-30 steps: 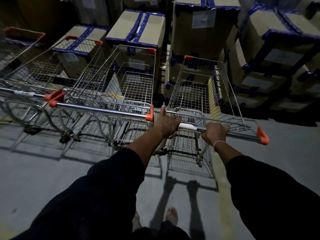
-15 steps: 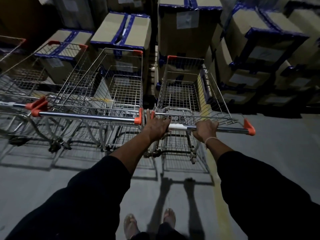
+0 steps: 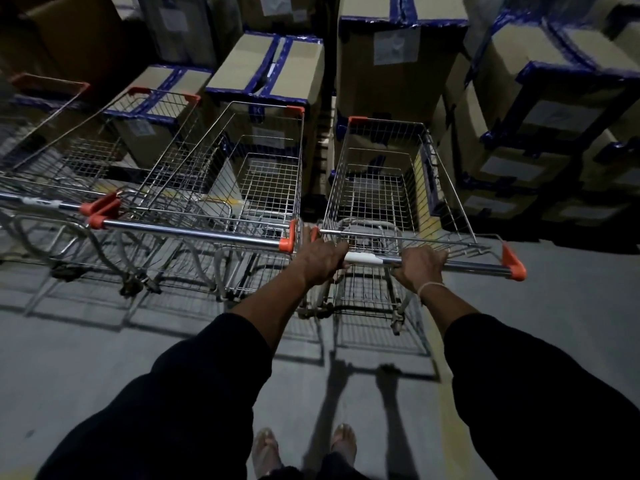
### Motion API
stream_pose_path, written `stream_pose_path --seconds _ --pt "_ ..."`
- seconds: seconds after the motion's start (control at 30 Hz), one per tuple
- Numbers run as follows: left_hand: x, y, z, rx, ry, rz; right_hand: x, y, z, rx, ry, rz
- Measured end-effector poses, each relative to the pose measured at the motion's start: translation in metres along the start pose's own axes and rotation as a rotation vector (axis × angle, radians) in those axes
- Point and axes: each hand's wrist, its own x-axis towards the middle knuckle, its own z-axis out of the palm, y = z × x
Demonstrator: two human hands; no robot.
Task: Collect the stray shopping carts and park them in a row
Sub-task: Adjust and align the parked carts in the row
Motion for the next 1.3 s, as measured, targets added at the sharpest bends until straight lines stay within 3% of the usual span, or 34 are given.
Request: stream_pose_path --seconds 0.33,0.57,0.73,1.07,1.3 --pt "-0.004 0.004 0.003 0.049 -0.013 -0.021 -0.012 0.004 0.003 0.064 -0.012 -0.033" --pt "-0.013 0.009 0.003 0.039 -0.040 -0.079 -0.015 0.016 0.010 0.192 0.003 -0.156" --pt "-0.031 0.008 0.008 0.074 0.022 -0.058 -0.018 0.018 0.017 0.196 0.031 -0.216" --pt "-0.101 -0.023 0.010 0.085 0.181 -0.165 -0.050 -0.041 0.004 0.404 0.064 -0.403" --pt "-0.178 -0.075 0.006 0.074 0.256 -0.243 -0.093 -0.103 -0.016 0.427 0.102 -0.429"
